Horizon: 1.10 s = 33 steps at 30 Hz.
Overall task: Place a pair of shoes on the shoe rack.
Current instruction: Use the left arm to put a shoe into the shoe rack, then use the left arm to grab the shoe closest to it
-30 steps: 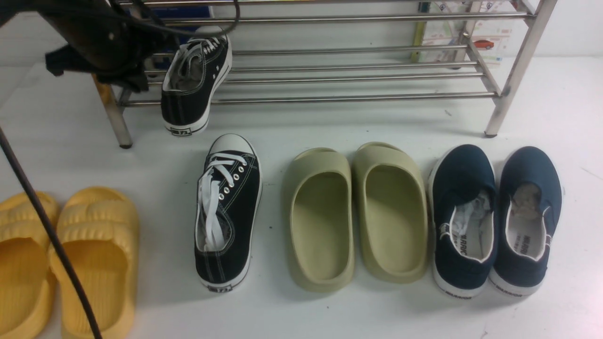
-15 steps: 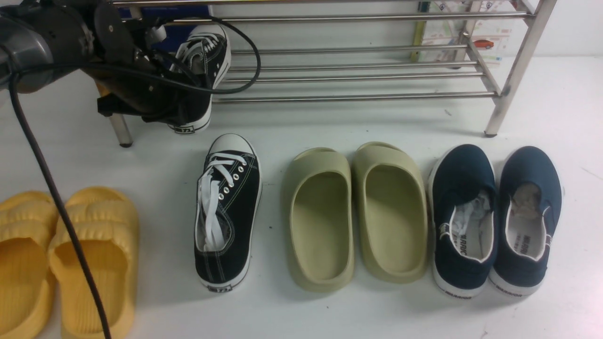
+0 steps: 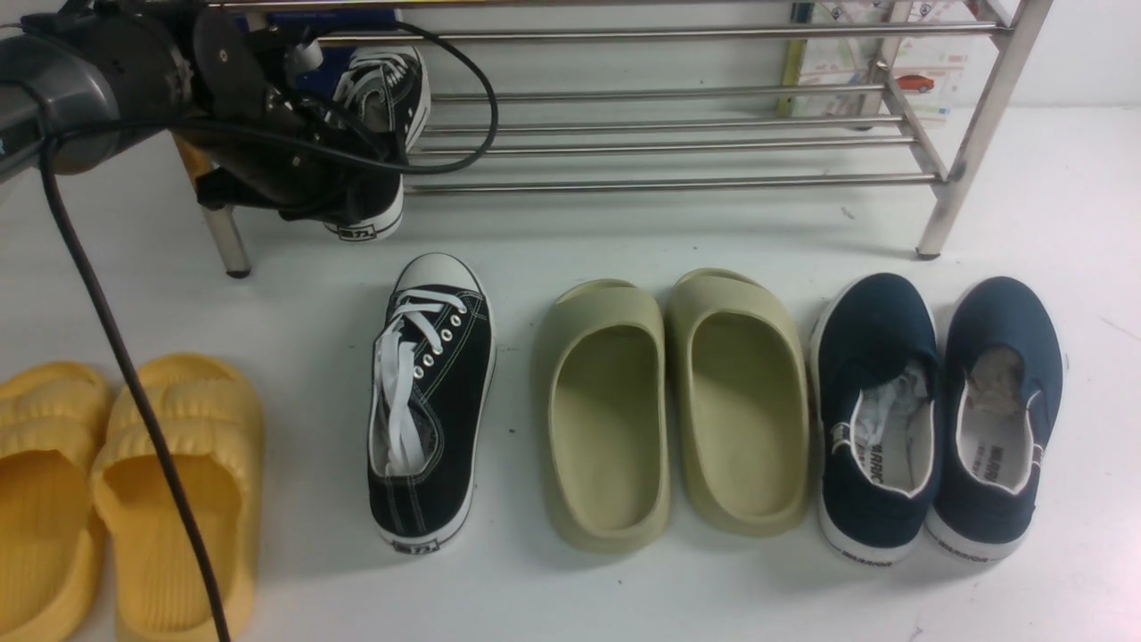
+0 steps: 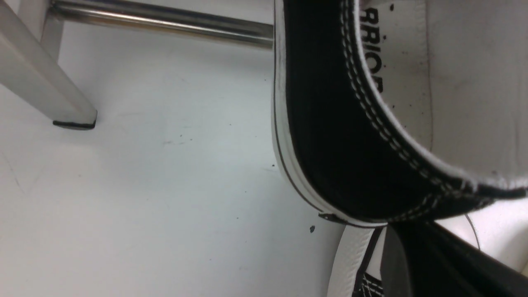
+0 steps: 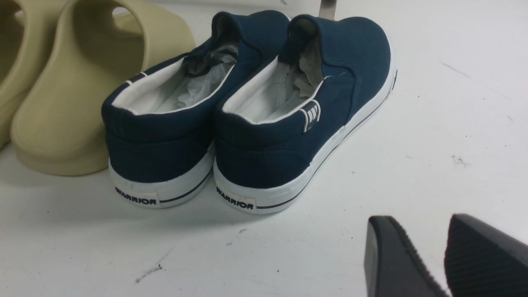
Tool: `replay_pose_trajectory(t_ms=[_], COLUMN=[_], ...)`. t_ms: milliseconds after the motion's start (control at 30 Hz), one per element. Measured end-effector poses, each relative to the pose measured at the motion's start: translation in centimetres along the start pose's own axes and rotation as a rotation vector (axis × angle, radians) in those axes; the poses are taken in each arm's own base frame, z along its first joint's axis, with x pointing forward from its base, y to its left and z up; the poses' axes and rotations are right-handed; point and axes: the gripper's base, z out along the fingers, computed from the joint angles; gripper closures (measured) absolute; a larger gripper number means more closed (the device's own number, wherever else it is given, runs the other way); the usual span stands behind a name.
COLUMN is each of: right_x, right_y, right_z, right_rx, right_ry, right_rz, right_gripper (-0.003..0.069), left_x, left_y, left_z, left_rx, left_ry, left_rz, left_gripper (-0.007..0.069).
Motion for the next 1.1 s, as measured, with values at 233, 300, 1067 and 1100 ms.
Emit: replay_pose_trajectory(t_ms=[233,300,1067,1100], right_x=[0.0,0.0,0.0,0.0], right_y=[0.0,0.0,0.0,0.0], right_z=[0.0,0.0,0.0,0.0], right_rx=[0.000,0.000,0.000,0.000], right_ry=[0.000,0.000,0.000,0.000], right_rz=[0.000,0.000,0.000,0.000], right_gripper=[0.0420,0.0420,0.0420,0.0420], left_x=[0.1,0.0,11.6,14.5], left_y=[0.0,-0.1,0.2,0.9], left_z=[-0.7,-1.5,-31.6,-32.8], left_rx=[-0.010,-0.012,0.127,0.149], left_ry=[0.025,0.030,-0.151,-0.177], left_rz=[0.010,0.015,-0.028,-0.030], left_gripper=[0.0638,0.0638,0.0638,0.0638])
